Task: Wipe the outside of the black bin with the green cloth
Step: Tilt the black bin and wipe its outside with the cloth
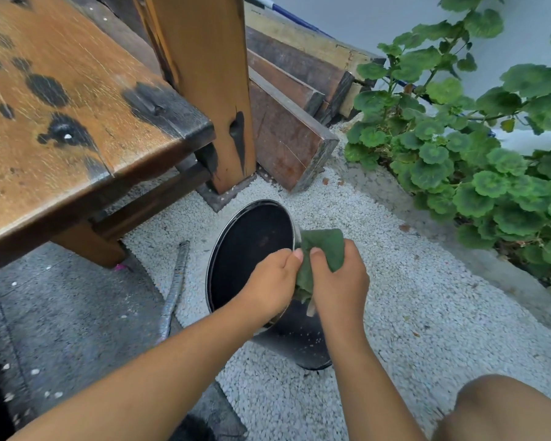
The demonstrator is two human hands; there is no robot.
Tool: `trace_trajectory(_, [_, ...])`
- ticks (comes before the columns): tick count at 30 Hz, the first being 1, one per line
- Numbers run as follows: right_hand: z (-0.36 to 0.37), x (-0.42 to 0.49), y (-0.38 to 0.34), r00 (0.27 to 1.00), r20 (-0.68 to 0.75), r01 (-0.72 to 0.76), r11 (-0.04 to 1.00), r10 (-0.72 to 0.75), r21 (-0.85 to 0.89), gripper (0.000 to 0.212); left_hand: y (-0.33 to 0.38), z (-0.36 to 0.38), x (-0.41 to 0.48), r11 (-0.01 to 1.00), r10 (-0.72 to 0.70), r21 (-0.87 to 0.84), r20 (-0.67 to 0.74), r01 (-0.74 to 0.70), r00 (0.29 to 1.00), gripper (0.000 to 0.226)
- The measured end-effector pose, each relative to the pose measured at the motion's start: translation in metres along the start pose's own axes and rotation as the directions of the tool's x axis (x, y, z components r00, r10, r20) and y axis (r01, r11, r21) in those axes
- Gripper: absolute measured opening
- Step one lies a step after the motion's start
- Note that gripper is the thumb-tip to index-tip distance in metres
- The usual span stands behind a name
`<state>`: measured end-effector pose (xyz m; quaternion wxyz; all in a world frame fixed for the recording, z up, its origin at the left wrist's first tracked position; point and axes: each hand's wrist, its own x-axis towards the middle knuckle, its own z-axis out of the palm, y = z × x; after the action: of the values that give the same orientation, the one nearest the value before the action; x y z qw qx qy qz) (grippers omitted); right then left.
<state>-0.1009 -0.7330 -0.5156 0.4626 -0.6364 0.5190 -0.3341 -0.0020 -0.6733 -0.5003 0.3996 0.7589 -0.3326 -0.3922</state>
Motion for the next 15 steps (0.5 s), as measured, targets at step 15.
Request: trace_trajectory(15, [0.023,0.013,0.048,0.997,0.071,0.048,0.941,-0.026,-0.335,0.008,-0.01,-0.044,0.034,0.978,-0.07,0.164,-0.306,0.125,0.949,0.046])
